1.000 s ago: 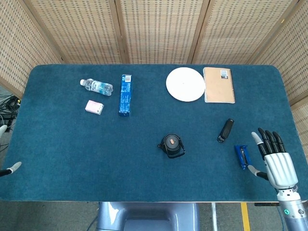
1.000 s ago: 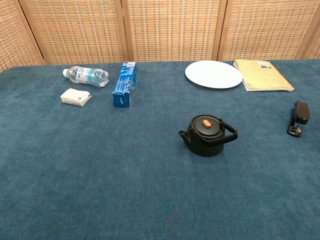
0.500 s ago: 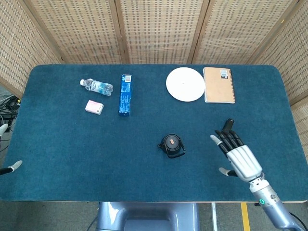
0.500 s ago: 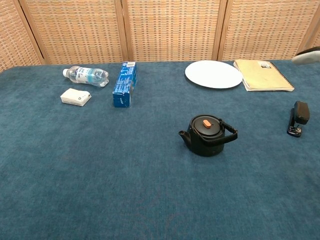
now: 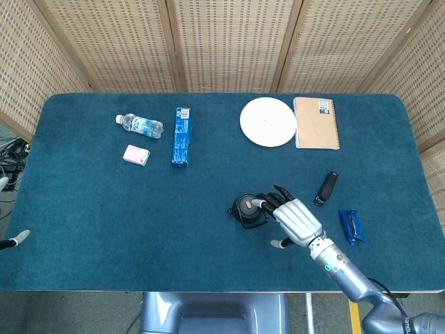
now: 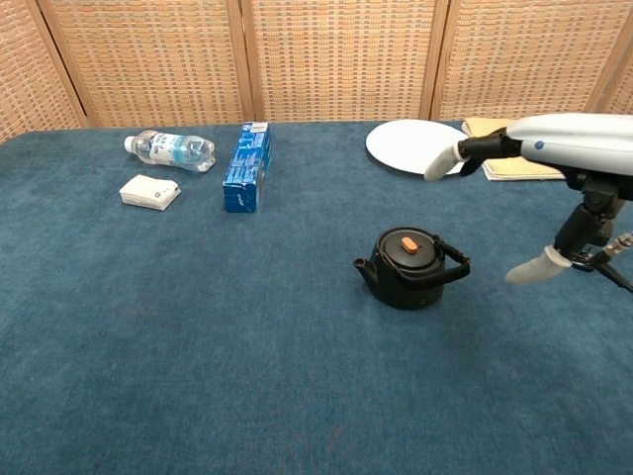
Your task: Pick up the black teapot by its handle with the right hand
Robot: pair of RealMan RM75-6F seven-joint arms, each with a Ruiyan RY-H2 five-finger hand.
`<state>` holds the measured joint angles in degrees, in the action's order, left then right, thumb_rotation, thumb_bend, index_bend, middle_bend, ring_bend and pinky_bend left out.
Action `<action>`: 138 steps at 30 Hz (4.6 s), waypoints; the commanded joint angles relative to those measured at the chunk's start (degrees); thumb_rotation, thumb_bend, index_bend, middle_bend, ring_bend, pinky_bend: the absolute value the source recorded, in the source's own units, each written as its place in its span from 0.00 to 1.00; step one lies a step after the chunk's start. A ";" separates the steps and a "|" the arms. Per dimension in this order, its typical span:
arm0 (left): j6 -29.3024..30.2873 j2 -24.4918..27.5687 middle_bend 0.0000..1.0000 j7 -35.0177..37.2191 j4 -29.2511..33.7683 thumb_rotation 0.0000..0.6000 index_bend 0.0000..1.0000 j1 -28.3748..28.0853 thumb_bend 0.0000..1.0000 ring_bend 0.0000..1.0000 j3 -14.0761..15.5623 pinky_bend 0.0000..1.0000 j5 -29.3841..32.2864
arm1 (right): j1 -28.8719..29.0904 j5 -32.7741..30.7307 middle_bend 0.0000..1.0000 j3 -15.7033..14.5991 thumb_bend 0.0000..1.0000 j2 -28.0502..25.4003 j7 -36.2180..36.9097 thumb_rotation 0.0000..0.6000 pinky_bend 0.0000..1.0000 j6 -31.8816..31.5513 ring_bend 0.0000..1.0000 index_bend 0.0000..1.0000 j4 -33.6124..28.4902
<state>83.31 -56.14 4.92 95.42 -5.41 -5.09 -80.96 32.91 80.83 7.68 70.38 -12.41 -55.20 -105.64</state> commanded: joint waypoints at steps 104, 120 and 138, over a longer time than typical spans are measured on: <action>-1.45 0.70 0.00 3.37 -1.43 1.00 0.00 -0.39 0.00 0.00 -0.40 0.00 1.36 | 14.92 -32.69 0.61 -5.48 0.00 13.71 -28.98 1.00 0.00 -1.61 0.56 0.60 2.57; -1.58 0.75 0.00 3.74 -1.62 1.00 0.00 -0.46 0.00 0.00 -0.48 0.00 1.43 | 15.11 -31.30 0.79 -4.57 0.00 15.19 -26.02 1.00 0.00 -1.48 0.68 0.90 5.06; -1.58 0.81 0.00 4.02 -1.70 1.00 0.00 -0.42 0.00 0.00 -0.49 0.00 1.46 | 16.17 -33.19 0.85 -3.25 0.00 13.57 -21.56 1.00 0.00 1.89 0.70 1.00 4.88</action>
<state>81.73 -55.34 8.94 93.72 -5.83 -5.58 -79.50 49.04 47.65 4.38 84.00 -34.02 -53.34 -100.71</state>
